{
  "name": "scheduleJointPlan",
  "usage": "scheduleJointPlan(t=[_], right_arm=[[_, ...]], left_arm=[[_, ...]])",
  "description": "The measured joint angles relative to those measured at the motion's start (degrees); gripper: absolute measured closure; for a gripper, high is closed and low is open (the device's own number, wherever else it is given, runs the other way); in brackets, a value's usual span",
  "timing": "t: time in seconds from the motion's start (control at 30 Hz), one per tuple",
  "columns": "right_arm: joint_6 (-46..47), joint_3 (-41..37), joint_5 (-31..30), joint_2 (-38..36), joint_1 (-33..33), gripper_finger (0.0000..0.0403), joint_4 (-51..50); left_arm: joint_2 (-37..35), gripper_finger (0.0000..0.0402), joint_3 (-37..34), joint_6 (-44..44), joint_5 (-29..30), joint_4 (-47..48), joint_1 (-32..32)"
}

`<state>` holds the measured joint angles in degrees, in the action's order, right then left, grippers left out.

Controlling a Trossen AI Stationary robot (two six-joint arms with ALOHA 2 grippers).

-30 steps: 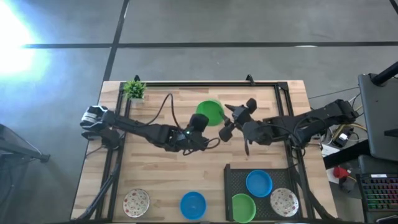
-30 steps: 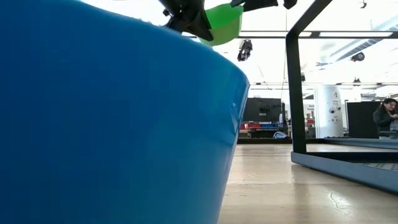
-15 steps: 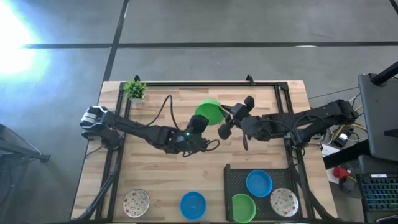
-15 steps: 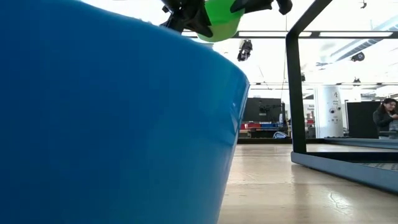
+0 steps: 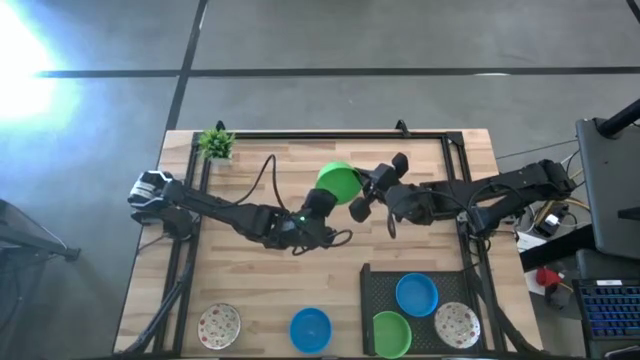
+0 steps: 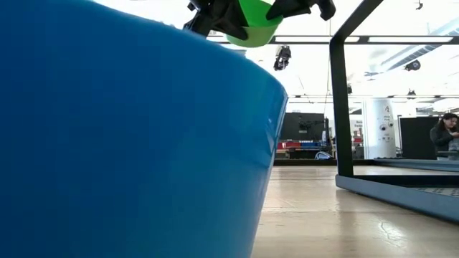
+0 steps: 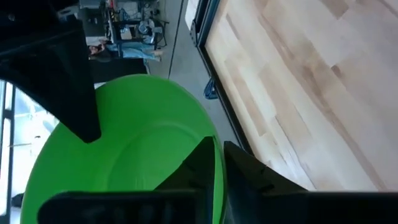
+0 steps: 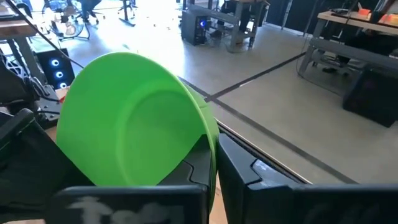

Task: Pick & Place Mini bowls
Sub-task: Stack the green bowl on top of the green bowls on the shelf

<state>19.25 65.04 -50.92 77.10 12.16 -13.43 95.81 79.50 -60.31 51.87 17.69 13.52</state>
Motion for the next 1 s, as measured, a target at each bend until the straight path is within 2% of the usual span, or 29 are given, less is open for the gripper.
scheduleJointPlan(t=[0.43, 0.7, 0.83, 1.0], right_arm=[[0.05, -0.02, 0.25, -0.05, -0.86, 0.0395, -0.19], [0.42, -0.02, 0.81, -0.51, -2.69, 0.0396, -6.17], [0.4, -0.02, -0.16, -1.6, -3.68, 0.0396, -9.57], [1.83, -0.02, 1.92, -6.25, -3.78, 0.0396, -14.45]], left_arm=[[-0.07, 0.0308, 0.0, 3.41, -1.59, -0.7, 0.36], [-0.07, 0.0305, 0.0, 4.77, -1.37, -0.7, 2.16], [-0.07, 0.0305, -0.02, 9.13, -1.28, -0.67, 3.02], [-0.39, 0.0305, -0.02, 20.45, -0.16, -0.74, 3.39]])
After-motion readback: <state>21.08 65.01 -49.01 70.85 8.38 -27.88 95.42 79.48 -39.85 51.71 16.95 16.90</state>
